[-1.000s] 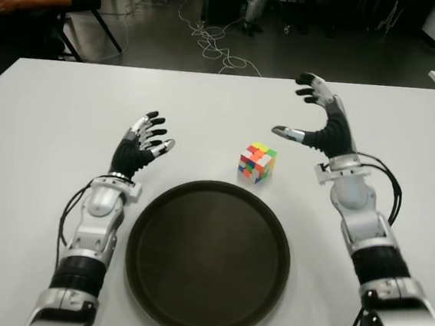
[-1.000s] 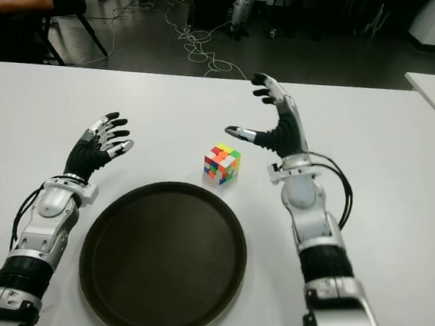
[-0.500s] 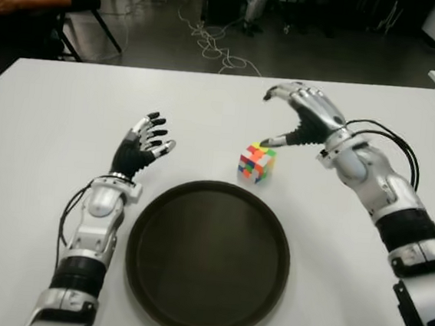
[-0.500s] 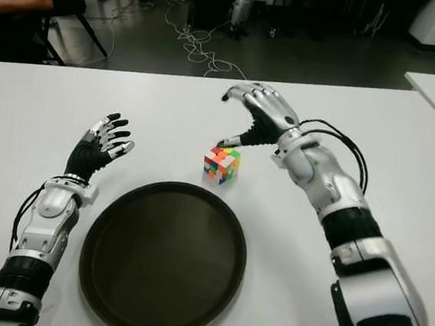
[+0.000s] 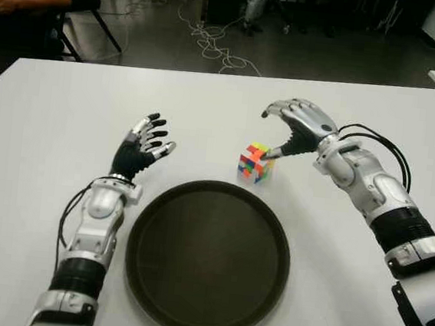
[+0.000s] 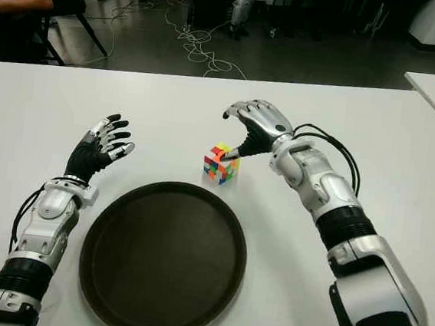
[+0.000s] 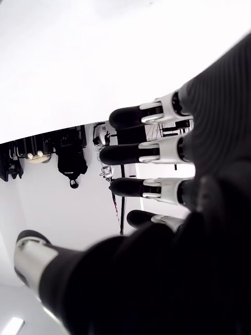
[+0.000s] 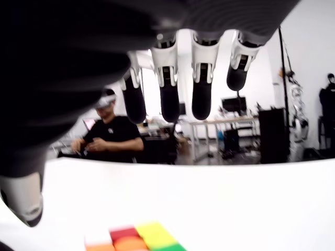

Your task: Pick up the Rubik's Cube and put it in the plate

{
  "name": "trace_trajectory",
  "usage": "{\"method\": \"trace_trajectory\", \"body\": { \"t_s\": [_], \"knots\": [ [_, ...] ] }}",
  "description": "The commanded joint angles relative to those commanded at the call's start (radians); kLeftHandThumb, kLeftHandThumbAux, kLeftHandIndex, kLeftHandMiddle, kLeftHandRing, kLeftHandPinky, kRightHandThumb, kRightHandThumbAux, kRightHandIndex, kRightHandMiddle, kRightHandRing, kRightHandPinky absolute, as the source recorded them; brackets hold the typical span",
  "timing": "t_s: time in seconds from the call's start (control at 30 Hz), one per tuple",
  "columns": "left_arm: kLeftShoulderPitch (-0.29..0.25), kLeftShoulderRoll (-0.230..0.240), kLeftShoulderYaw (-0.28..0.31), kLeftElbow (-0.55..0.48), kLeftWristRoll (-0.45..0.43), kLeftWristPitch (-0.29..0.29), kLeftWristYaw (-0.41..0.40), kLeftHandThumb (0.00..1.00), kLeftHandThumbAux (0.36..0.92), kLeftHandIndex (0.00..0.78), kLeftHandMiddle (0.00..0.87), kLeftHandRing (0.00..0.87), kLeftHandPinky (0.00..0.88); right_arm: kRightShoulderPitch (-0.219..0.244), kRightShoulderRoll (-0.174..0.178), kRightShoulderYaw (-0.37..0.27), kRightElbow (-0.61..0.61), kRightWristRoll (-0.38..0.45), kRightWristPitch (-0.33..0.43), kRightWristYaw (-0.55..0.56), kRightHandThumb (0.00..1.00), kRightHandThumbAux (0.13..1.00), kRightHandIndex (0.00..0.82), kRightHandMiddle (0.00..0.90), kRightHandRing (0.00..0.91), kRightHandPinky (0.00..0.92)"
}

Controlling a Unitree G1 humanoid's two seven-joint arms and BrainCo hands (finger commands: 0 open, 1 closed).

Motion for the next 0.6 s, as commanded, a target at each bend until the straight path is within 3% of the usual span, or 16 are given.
{"method": "trace_trajectory", "body": {
  "t_s": [0.33, 0.6],
  "knots": [
    [-0.001, 0.003, 0.002, 0.005, -0.001, -0.006, -0.003, 0.153, 0.764, 0.093, 0.171, 0.178, 0.181, -0.008, -0.011, 0.028, -0.003, 0.006, -0.006, 0.050, 0.000, 0.639, 0.248, 0.213, 0.176, 0.112],
    [0.001, -0.001, 0.006, 0.007, -0.008, -0.020, -0.011, 0.146, 0.762, 0.094, 0.170, 0.175, 0.181, -0.009, -0.020, 0.042, -0.008, 0.003, -0.013, 0.081, 0.000, 0.654, 0.198, 0.194, 0.172, 0.126]
  ]
}}
